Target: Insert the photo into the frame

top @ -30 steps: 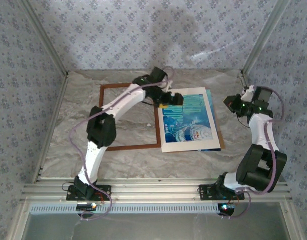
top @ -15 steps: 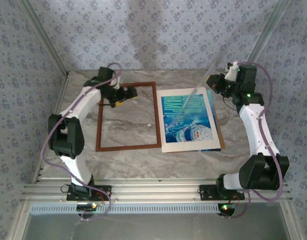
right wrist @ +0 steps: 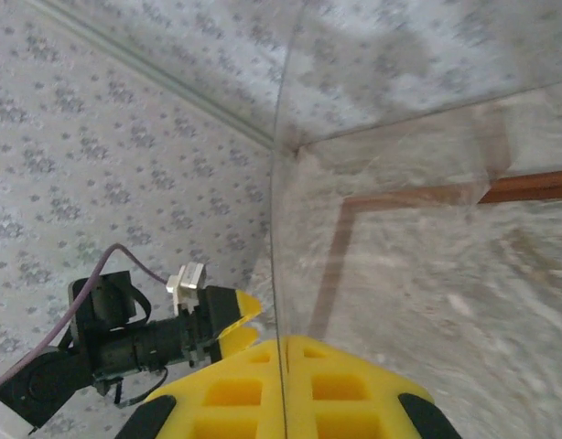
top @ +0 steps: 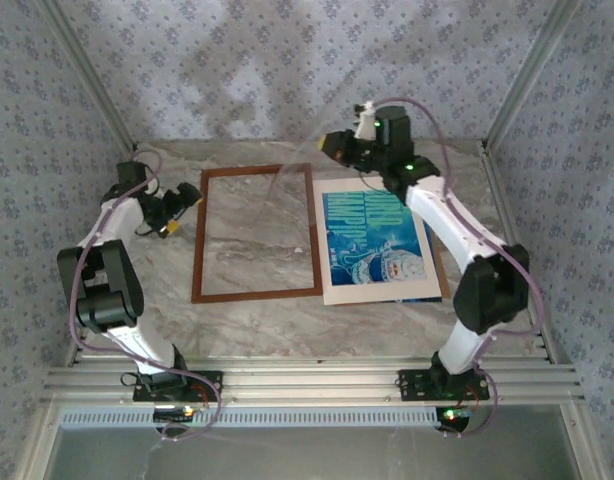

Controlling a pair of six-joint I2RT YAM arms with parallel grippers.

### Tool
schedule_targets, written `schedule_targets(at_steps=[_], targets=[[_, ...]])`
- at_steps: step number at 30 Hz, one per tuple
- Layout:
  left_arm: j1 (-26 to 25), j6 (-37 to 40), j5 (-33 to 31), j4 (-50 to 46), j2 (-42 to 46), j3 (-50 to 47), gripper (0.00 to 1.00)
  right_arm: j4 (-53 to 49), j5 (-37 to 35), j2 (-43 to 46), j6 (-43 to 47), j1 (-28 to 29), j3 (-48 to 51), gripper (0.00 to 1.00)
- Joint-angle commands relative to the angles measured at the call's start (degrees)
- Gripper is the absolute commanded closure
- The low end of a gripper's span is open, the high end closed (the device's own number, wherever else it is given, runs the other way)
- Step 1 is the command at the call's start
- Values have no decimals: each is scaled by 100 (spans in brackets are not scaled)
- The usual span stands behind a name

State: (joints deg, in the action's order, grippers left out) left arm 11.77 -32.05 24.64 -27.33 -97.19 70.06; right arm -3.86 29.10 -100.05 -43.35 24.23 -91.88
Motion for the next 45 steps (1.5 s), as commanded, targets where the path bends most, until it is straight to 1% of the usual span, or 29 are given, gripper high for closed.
schedule_targets(at_steps=[1,3,6,11,16,20,25,27,32,38,41,45], targets=[[244,-121,86,303,191,-136,1,966,46,-503,-365,407,-543,100],[408,-103,52,374,190,-200,2,1048,56,-887,-311,661,-955,100],[595,-55,3,419,159,-264,1,1119,-112,-1310,-80,1031,-1407,100],[839,-91,10,450,121,-300,1,1314,-37,-1837,-82,1368,-2007,100],[915,-122,49,484,125,-309,1,1713,-75,-2089,-462,1542,-2022,100],[950,-117,-32,433,164,-300,1,2061,-187,-2254,-926,1609,-1649,100],[985,-36,-222,317,213,-282,1,2678,-630,-2251,-1349,1585,-671,100],[985,-49,-208,335,211,-292,1,2870,-671,-2305,-1528,1568,-413,100],[985,-86,-93,380,156,-321,1,2974,-662,-2456,-1756,1513,1,100],[927,-91,89,482,78,-358,2,2885,-731,-2410,-1843,1421,482,100],[824,-65,248,533,-22,-345,1,2877,-737,-2379,-1840,1387,695,100],[638,68,284,488,-114,-303,1,2872,-860,-2277,-1799,1366,1016,100]])
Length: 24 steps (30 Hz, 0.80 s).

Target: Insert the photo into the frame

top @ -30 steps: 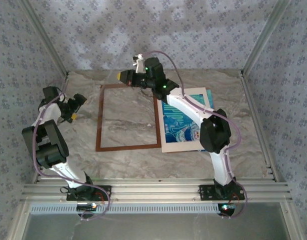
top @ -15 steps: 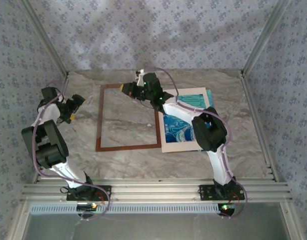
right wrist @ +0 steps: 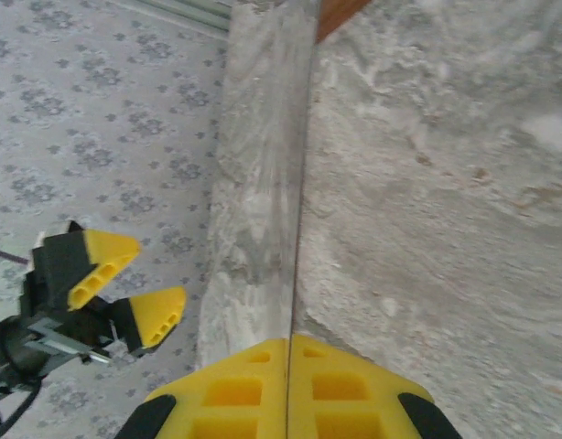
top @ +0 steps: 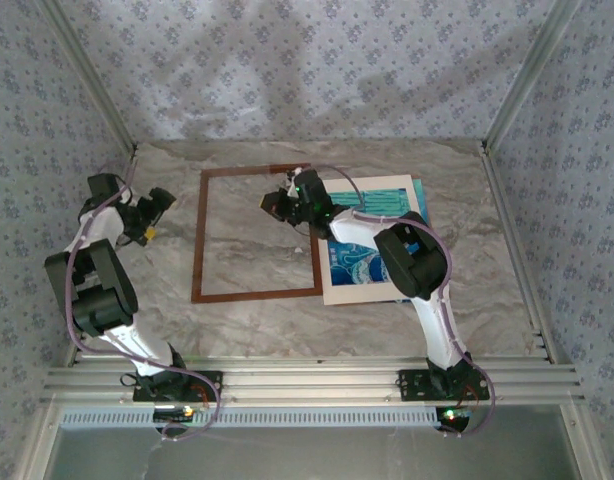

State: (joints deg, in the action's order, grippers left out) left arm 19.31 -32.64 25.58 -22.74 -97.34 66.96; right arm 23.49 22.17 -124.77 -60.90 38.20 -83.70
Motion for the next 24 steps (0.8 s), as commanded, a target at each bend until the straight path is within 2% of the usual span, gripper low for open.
schedule_targets(at_steps=[1,16,24], targets=[[-168,148,175,25,-101,10,2,158,-237,235,-32,-32,295,100],[-340,240,202,-17,-171,45,1,-396,-1106,856,365,73,975,100],[-417,289,175,-61,-198,69,1,-595,-1215,928,484,102,973,100]])
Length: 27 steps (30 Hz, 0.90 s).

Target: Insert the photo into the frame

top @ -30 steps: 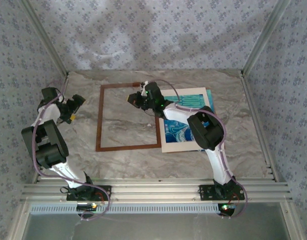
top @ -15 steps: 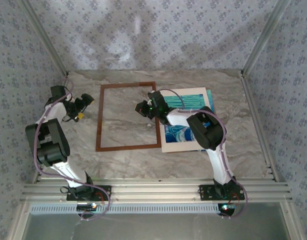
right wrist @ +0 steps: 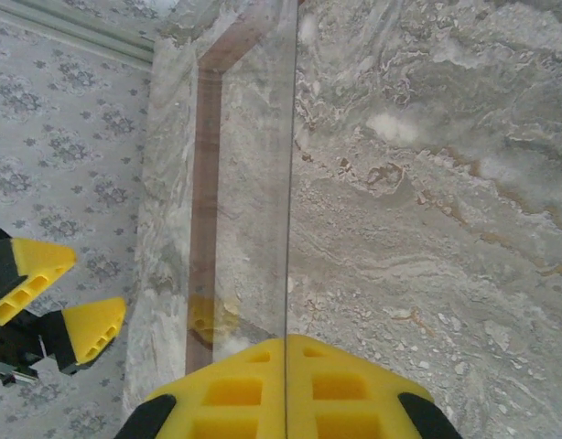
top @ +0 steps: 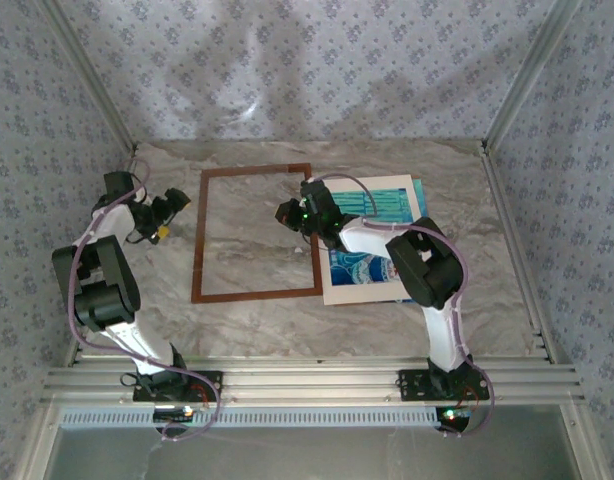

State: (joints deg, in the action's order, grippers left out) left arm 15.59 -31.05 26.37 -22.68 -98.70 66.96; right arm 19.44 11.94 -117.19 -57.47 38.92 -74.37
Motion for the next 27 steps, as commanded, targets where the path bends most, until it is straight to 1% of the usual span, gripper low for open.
schedule_targets(at_steps=[1,9,27], targets=[[-53,141,88,-77,-62,72,1,-195,-191,170,146,30,43,100],[-100,160,88,-97,-88,89,2,-545,-232,246,363,12,-46,100],[-136,188,97,-124,-115,116,2,-835,-140,381,505,-82,-77,100]])
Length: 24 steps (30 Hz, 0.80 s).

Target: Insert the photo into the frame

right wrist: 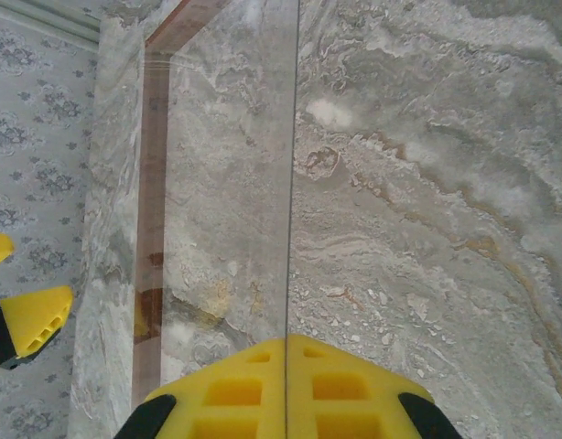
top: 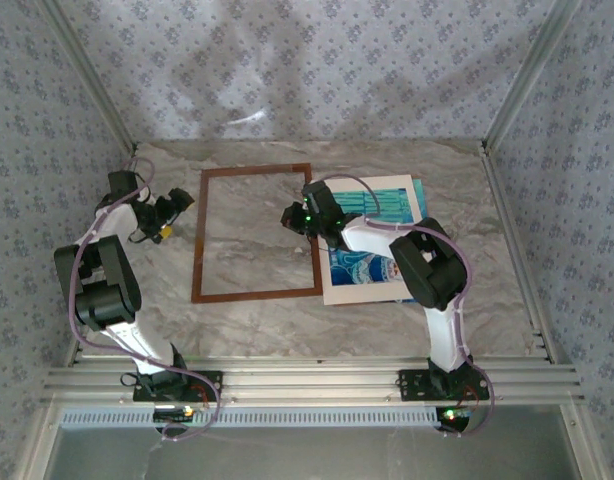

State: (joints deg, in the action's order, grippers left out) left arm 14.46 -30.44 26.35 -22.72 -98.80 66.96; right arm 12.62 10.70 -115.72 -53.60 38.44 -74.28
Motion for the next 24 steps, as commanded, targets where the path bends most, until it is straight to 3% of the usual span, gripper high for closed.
schedule_targets(at_steps=[1,24], targets=[[-18,126,99,-120,-104,116,2,-162,-7,247,121,-36,-86,100],[-40,108,136,-110,-95,107,2,-612,-279,449,103,53,-88,100]])
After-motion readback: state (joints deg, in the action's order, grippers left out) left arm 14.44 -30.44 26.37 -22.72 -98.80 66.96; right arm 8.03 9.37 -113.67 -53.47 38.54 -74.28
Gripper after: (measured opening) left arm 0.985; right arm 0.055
